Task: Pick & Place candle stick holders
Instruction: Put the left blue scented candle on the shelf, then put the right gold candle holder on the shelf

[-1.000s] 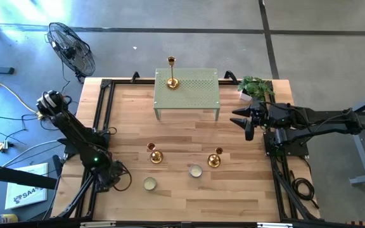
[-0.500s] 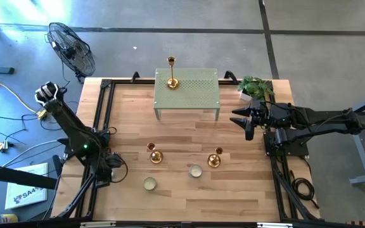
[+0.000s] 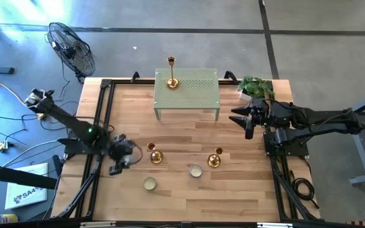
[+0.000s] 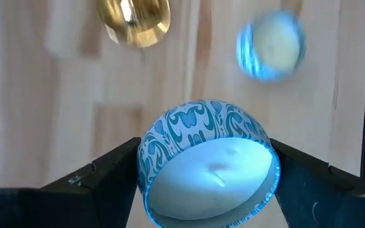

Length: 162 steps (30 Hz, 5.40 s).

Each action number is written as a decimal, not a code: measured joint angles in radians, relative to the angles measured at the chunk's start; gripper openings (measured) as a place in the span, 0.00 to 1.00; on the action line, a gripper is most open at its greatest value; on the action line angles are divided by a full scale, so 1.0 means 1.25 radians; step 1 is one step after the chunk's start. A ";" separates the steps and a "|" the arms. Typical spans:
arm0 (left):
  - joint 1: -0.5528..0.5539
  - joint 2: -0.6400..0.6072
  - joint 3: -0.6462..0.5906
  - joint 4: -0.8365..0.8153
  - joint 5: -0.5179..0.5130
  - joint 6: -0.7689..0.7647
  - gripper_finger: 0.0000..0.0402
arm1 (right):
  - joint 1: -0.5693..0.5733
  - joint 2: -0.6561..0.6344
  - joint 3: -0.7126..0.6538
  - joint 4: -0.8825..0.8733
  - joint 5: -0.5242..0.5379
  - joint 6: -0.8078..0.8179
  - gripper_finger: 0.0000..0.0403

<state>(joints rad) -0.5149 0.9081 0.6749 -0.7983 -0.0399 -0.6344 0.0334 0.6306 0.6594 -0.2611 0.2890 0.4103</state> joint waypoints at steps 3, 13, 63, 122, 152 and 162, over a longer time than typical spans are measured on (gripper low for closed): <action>0.084 0.000 0.066 -0.060 0.025 0.107 0.74 | 0.000 0.017 0.000 0.002 0.003 0.010 0.45; 0.301 0.007 0.366 -0.394 0.030 0.386 0.74 | 0.000 0.108 0.000 0.066 0.043 0.003 0.45; 0.805 0.727 1.024 -0.452 0.208 1.070 0.74 | 0.164 0.156 0.000 0.386 0.090 -0.064 0.45; 0.798 0.807 1.023 -0.408 -0.035 0.985 0.81 | 0.162 0.143 0.000 0.301 0.060 -0.245 0.45; 0.787 0.633 1.025 -0.564 -0.162 0.898 0.82 | 0.162 0.102 0.000 0.291 0.058 -0.272 0.45; 0.787 0.492 1.025 -0.542 0.209 0.817 0.82 | 0.163 0.053 0.000 0.280 0.058 -0.279 0.45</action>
<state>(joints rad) 0.4686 1.5233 1.9556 -1.4763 0.2216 0.3867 0.2365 0.6967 0.6590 0.0891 0.3618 0.0614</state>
